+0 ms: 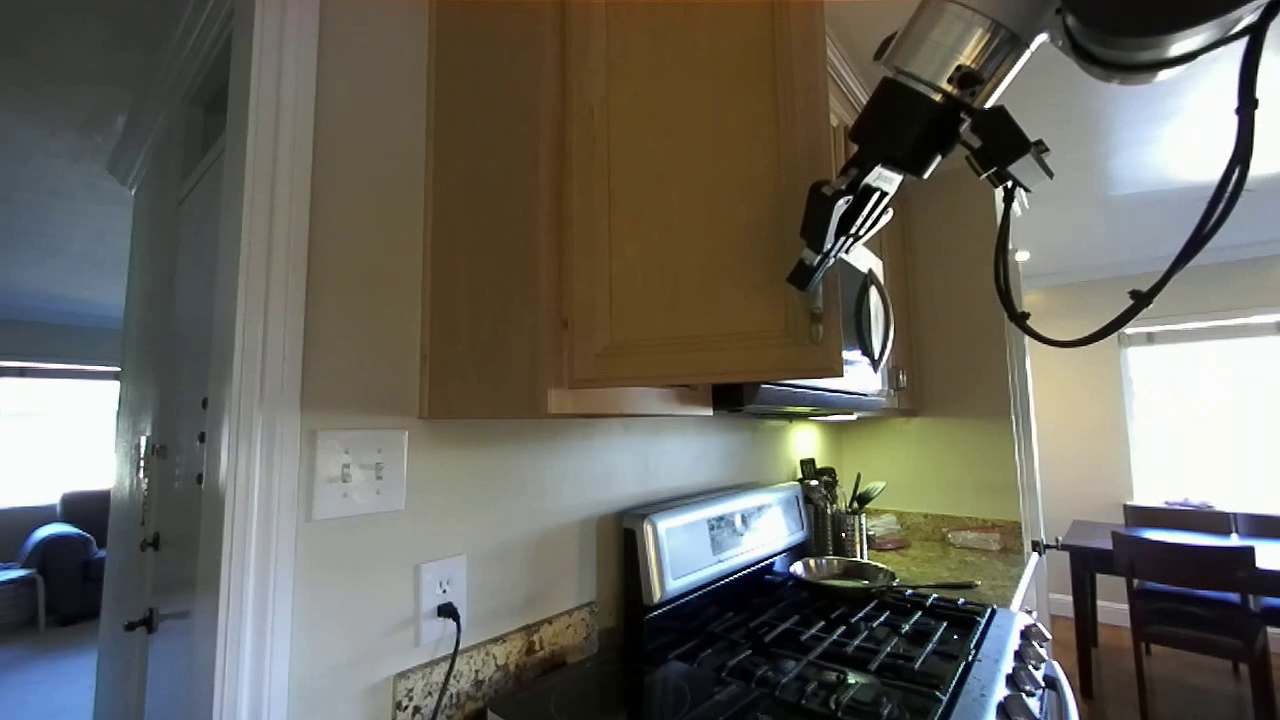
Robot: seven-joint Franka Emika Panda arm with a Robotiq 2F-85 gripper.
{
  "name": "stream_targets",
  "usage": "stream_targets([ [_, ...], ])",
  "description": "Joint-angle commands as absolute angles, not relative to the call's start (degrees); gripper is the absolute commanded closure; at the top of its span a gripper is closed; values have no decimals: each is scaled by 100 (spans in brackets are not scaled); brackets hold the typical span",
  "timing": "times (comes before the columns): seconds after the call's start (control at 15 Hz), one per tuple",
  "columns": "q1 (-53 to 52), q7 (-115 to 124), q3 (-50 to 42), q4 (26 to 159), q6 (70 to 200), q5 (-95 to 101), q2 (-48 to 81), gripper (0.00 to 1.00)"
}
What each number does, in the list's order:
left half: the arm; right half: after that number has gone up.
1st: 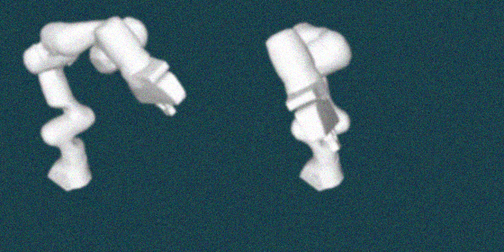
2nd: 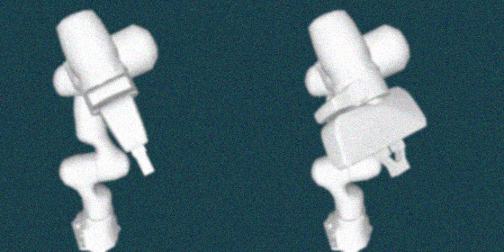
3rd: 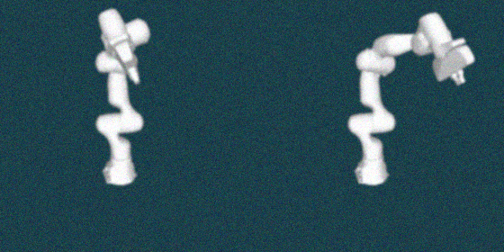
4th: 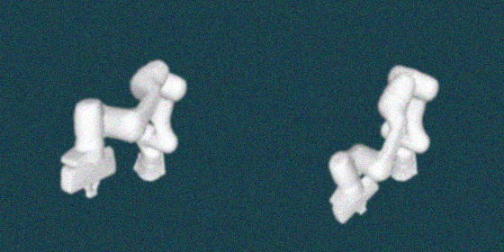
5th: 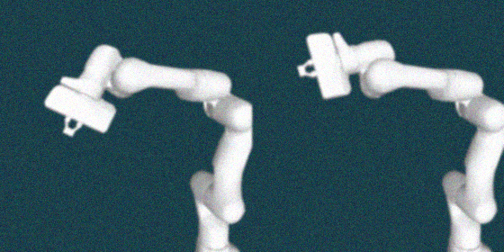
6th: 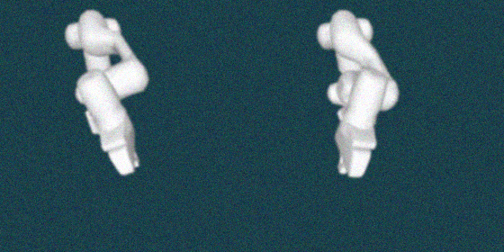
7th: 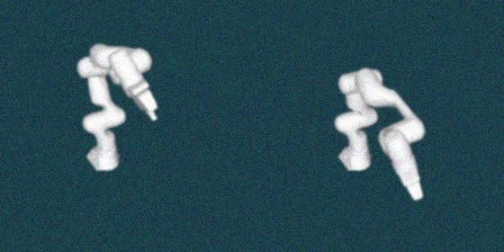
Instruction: Fully close the cabinet door on the left side of the microwave
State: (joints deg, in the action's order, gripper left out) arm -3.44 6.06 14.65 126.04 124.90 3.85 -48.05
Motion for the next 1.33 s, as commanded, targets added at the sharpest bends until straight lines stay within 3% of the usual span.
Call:
stream_targets([
  [0.0,-149,695,1354,12479,12595,626,-4632,94],
  [0.73,270,790,1207,12551,12913,1091,-4526,95],
  [1.27,602,1194,1225,12359,13860,1188,-3511,94],
])
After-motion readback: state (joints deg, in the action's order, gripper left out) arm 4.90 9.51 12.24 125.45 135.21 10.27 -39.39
